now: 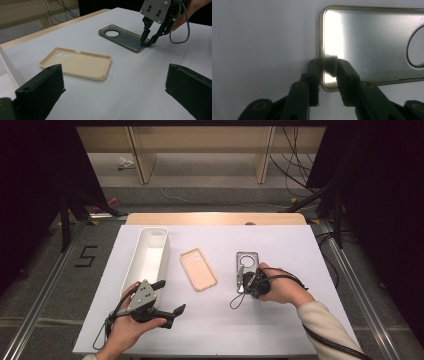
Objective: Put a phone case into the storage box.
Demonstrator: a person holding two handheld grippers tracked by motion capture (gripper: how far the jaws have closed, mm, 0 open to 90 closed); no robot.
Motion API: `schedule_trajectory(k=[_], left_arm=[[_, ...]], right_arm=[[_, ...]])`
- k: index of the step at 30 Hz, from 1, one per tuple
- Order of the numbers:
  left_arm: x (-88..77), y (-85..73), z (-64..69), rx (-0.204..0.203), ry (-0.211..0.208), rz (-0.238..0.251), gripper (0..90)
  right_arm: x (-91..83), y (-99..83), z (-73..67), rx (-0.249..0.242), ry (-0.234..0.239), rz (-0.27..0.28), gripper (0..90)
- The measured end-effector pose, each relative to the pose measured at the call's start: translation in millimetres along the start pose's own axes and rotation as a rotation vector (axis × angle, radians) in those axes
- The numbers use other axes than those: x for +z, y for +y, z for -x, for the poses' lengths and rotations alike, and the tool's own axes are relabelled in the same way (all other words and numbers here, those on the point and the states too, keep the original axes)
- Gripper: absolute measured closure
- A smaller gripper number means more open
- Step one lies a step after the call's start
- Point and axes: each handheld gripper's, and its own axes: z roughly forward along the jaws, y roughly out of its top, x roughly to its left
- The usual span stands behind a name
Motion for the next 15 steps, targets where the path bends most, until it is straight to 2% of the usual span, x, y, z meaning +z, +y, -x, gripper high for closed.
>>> schedule_trajectory(k=[15], left_arm=[[0.8, -0.4, 1.1, 0.004, -0.004, -0.005, 1.4]], right_arm=[[-0.1, 2.0, -2.5, -0.008, 0.016, -0.017, 81.8]])
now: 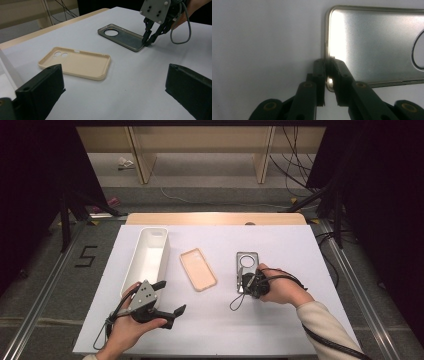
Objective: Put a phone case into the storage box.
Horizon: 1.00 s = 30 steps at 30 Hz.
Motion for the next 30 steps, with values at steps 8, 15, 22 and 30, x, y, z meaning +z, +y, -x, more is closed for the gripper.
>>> schedule_trajectory(k=[8, 15, 22, 30], left_arm=[[0.1, -0.1, -0.1, 0.002, -0.002, -0.001, 1.4], [0.2, -0.1, 0.1, 0.002, -0.002, -0.001, 1.4], [0.3, -0.2, 0.0, 0.001, -0.002, -0.001, 1.5], [0.3, -0.2, 0.0, 0.001, -0.002, -0.001, 1.5]], right_arm=[[0.0, 0.8, -0.5, -0.007, 0.003, -0.006, 83.9], [-0.5, 0.6, 0.1, -0.010, 0.004, -0.010, 85.0], [-0.3, 1.0, -0.6, -0.004, 0.007, -0.006, 86.5], [-0.3, 1.2, -0.7, 0.000, 0.008, -0.007, 86.7]])
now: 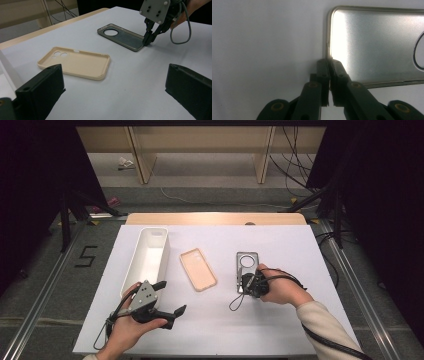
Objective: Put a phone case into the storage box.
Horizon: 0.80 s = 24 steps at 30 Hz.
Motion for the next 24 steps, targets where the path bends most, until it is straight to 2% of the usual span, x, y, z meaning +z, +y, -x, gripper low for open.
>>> schedule_trajectory(k=[13, 22, 23, 24], left_arm=[[-0.2, 0.1, -0.3, 0.000, 0.001, 0.001, 1.5], [-0.6, 0.1, -0.4, -0.003, 0.003, 0.003, 1.6], [-0.6, 0.1, -0.5, 0.000, 0.003, 0.002, 1.6], [-0.6, 0.1, -0.5, -0.001, 0.003, 0.002, 1.6]], right_arm=[[-0.6, -0.5, 0.7, 0.004, 0.001, 0.001, 87.6], [-8.6, -3.1, 1.6, 0.029, 0.006, 0.042, 88.3], [-8.9, -3.9, 1.4, 0.030, 0.002, 0.062, 88.3], [-11.1, -4.2, 0.9, 0.038, 0.005, 0.055, 88.4]])
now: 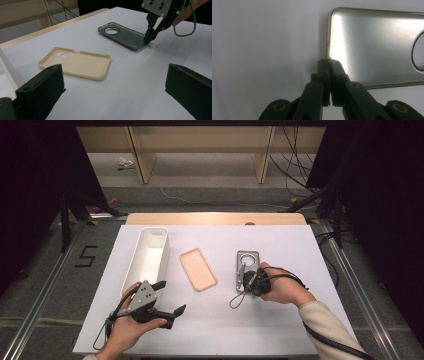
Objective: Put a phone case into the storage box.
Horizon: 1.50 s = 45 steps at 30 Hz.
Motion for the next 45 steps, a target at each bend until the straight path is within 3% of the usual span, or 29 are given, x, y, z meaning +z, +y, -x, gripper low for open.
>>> schedule_trajectory(k=[11, 19, 25, 29, 32, 39, 45], left_arm=[[0.6, -0.2, -0.5, -0.006, 0.005, -0.004, 2.4], [5.6, 7.0, 1.6, -0.031, 0.021, -0.017, 5.3], [21.7, 26.4, 1.1, -0.057, 0.019, -0.039, 10.3], [38.8, 46.2, -3.9, -0.098, 0.010, -0.033, 13.4], [51.7, 59.2, -6.0, -0.107, -0.005, -0.035, 14.7], [86.5, 90.1, -7.5, -0.108, -0.019, -0.129, 17.7], [107.6, 105.8, -6.4, -0.133, -0.031, -0.194, 21.8]], right_arm=[[-20.1, -5.0, -3.7, 0.033, -0.048, 0.140, 88.7], [-31.3, -17.7, -22.9, 0.073, -0.068, 0.319, 88.7], [-36.2, -22.2, -41.3, 0.084, -0.061, 0.388, 88.7], [-39.2, -23.1, -47.0, 0.091, -0.069, 0.416, 88.8], [-41.5, -24.5, -51.4, 0.095, -0.062, 0.432, 88.8], [-40.7, -24.6, -55.8, 0.094, -0.056, 0.445, 88.8], [-41.4, -22.6, -57.0, 0.098, -0.056, 0.454, 88.8]])
